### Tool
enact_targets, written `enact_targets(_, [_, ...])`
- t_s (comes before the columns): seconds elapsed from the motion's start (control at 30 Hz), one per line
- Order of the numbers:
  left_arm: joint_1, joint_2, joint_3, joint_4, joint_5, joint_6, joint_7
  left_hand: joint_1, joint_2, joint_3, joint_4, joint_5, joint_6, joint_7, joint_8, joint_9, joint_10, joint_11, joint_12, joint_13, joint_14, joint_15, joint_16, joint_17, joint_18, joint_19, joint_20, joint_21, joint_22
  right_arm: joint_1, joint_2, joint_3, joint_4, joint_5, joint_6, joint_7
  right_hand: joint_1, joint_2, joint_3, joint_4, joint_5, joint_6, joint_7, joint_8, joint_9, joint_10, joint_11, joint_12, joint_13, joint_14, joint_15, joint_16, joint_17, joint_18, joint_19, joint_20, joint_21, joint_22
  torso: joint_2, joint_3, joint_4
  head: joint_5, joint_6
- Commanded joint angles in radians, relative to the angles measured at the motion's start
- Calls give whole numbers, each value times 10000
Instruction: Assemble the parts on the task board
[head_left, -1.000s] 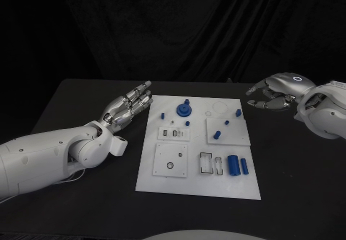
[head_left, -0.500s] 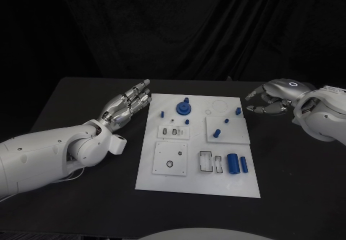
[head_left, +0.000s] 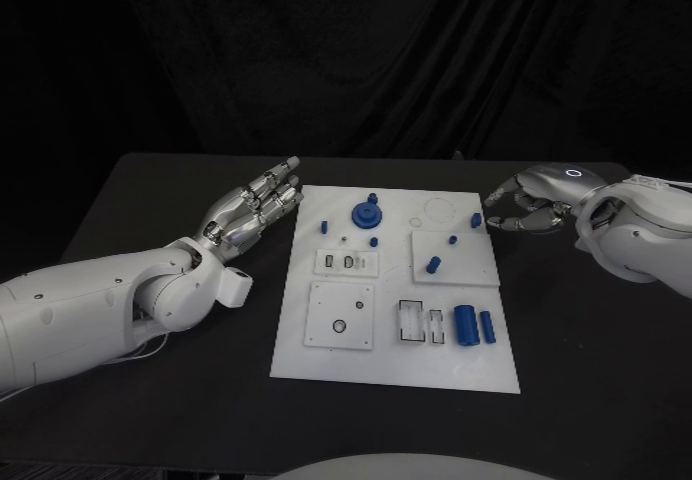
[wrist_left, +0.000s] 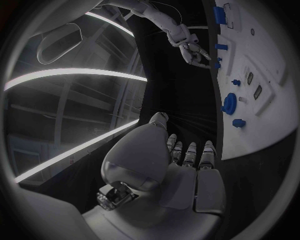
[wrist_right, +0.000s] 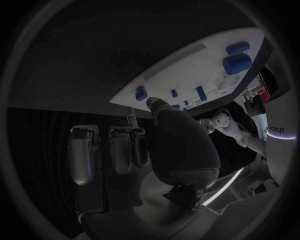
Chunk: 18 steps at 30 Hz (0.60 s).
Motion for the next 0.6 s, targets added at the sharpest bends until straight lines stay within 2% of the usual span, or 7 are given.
enact_targets(0.03, [-21, 0, 7, 6, -61, 173, 426, 98, 34, 47, -27, 55, 5, 49, 16, 13, 28, 71, -50, -12, -4, 74, -37, -13, 62, -18, 58, 41, 13, -42, 60, 6, -81, -17, 165, -309, 10, -107, -50, 6, -16, 7, 94, -10, 6, 1025, 76, 26, 2629, 1047, -3, 29, 2635, -90, 915, -43, -66, 2541, -7, -14, -3, -1, -7])
enact_targets(0.17, [-22, 7, 7, -2, -61, 189, 420, 98, 34, 47, -27, 55, 5, 49, 16, 13, 28, 71, -50, -12, -4, 74, -37, -13, 62, -18, 58, 41, 13, -67, 169, 6, -184, -17, 183, -341, 10, -107, -50, 6, -16, 7, 94, -10, 6, 1025, 76, 26, 2629, 1047, -3, 29, 2635, -90, 915, -43, -66, 2541, -9, -17, 13, -26, -14])
enact_targets(0.6, [-25, 23, 7, -30, -61, 234, 393, 109, 41, 73, -51, 55, -5, 54, 12, 11, 28, 78, -51, -12, -4, 81, -37, -13, 62, -20, 64, 39, 12, -173, 419, 8, -392, -17, 329, -493, -79, -196, -260, 27, -10, -104, 137, -94, -9, 1025, 119, 26, 2629, 1047, 44, 29, 2635, -49, 826, 2, -218, 2487, -8, -11, 2, -16, -22])
